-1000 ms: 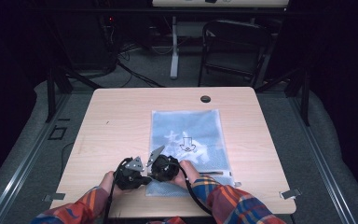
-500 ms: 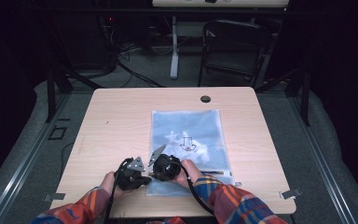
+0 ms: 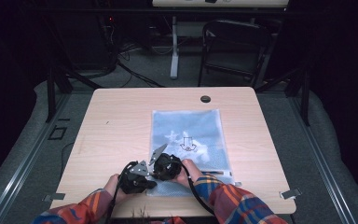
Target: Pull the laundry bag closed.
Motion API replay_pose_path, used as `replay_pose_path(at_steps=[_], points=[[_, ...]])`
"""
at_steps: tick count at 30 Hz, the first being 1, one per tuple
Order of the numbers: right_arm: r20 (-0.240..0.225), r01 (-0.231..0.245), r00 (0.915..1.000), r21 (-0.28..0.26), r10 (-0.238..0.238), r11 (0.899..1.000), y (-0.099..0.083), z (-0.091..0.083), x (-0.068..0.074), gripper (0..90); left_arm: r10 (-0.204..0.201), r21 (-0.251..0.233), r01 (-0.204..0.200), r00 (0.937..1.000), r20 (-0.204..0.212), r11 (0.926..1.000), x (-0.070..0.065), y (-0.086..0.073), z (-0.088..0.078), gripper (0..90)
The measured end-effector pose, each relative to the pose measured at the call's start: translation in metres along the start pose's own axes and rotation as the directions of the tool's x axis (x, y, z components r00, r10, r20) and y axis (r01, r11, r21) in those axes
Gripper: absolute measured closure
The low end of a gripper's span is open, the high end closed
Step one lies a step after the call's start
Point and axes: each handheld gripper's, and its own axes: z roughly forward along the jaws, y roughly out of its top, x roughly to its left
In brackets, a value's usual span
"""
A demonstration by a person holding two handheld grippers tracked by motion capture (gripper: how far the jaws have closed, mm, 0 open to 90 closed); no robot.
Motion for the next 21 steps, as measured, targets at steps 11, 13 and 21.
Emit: replay_pose_path(at_steps=[11,13,21], points=[[0.008,0.017,0.9998,0.008,-0.017,1.000,-0.005,-0.009,-0.002,82.2,-0.029,0.004,0.029,0.9996,-0.001,0.9996,0.001,-0.002,-0.001,90.0],[0.001,0.010,0.9999,0.011,-0.010,1.000,-0.006,-0.011,-0.005,82.2,-0.039,-0.001,0.039,0.9992,0.001,0.9992,0.003,-0.002,-0.002,90.0],[0.002,0.007,1.0000,-0.003,-0.007,1.000,-0.005,-0.003,-0.002,82.2,-0.030,-0.009,0.030,0.9991,-0.029,0.9995,0.006,0.002,-0.008,79.6]])
